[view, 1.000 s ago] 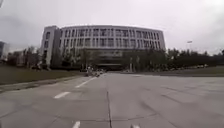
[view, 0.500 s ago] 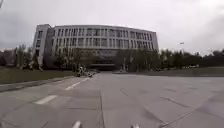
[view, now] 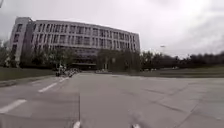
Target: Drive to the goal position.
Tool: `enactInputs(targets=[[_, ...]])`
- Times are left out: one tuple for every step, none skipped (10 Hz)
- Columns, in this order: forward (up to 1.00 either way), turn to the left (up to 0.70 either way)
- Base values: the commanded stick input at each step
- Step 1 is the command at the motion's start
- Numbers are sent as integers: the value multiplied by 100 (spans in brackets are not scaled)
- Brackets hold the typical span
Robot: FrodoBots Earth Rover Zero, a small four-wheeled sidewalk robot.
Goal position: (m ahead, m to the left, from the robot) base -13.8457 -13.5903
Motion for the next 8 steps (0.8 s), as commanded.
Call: enactInputs(targets=[[70, -32], [70, -33], [70, -33], [70, -33], [70, -32], [70, -33], [70, -32], [70, -33]])
